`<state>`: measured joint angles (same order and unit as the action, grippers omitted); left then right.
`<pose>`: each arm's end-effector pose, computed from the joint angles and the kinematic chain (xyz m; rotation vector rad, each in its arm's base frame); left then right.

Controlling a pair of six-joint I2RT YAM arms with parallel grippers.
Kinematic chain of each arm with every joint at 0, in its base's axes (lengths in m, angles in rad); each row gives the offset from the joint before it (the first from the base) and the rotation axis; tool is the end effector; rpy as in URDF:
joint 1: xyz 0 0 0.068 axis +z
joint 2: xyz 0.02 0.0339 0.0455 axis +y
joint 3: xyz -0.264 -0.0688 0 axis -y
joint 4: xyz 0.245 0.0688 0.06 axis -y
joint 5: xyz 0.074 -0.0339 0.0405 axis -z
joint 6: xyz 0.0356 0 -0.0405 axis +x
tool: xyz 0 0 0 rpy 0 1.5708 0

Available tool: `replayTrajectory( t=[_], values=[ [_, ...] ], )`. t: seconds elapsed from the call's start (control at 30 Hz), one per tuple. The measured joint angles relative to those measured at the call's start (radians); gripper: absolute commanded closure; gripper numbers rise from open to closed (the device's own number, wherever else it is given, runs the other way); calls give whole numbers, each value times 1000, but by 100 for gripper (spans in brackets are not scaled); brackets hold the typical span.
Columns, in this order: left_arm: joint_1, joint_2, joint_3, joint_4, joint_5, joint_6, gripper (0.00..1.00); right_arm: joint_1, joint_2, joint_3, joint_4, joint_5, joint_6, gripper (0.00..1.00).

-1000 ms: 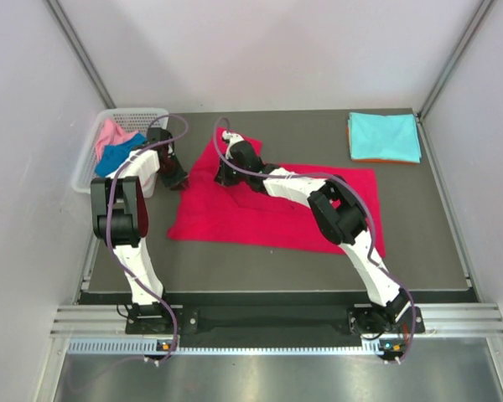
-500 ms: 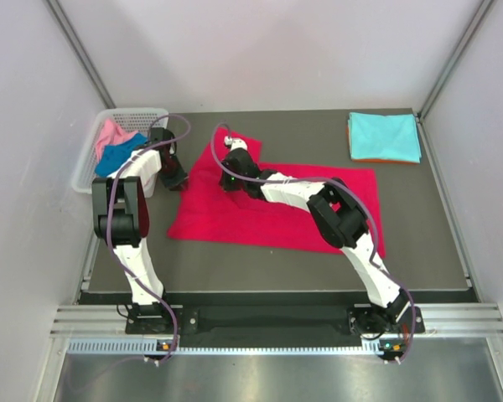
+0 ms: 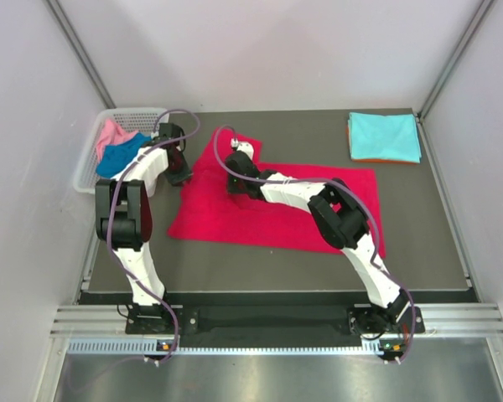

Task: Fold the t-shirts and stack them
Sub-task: Fold the tshirt

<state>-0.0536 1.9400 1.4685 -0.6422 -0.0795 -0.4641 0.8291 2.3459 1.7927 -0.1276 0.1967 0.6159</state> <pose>0.4087 -0.0191 0.2036 -0.5703 2.6180 -0.0565 0.3627 0.3856 0.1559 -0.1367 2.2922 0.5536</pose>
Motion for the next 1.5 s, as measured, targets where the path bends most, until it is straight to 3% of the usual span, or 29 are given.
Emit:
replayTrajectory(
  t=[0.07,0.13,0.3,0.47,0.77,1.27,1.5],
  values=[
    [0,-1,3,0,1,-1,71,0,-15,-6,-13,12,8,72],
    [0,-1,3,0,11,-4,72,0,-39,-19,-21,20,10,72],
    [0,-1,9,3,58,-8,72,0,-97,-52,-16,10,19,87],
    [0,0,40,28,149,-13,72,0,-157,-153,55,-79,31,91],
    [-1,56,61,101,237,-39,72,-8,-195,-374,229,-303,85,90],
    [-2,163,94,120,217,-37,71,-36,-258,-452,255,-295,92,81],
    [-2,163,151,118,217,-26,62,-37,-258,-452,245,-261,92,78]
  ],
)
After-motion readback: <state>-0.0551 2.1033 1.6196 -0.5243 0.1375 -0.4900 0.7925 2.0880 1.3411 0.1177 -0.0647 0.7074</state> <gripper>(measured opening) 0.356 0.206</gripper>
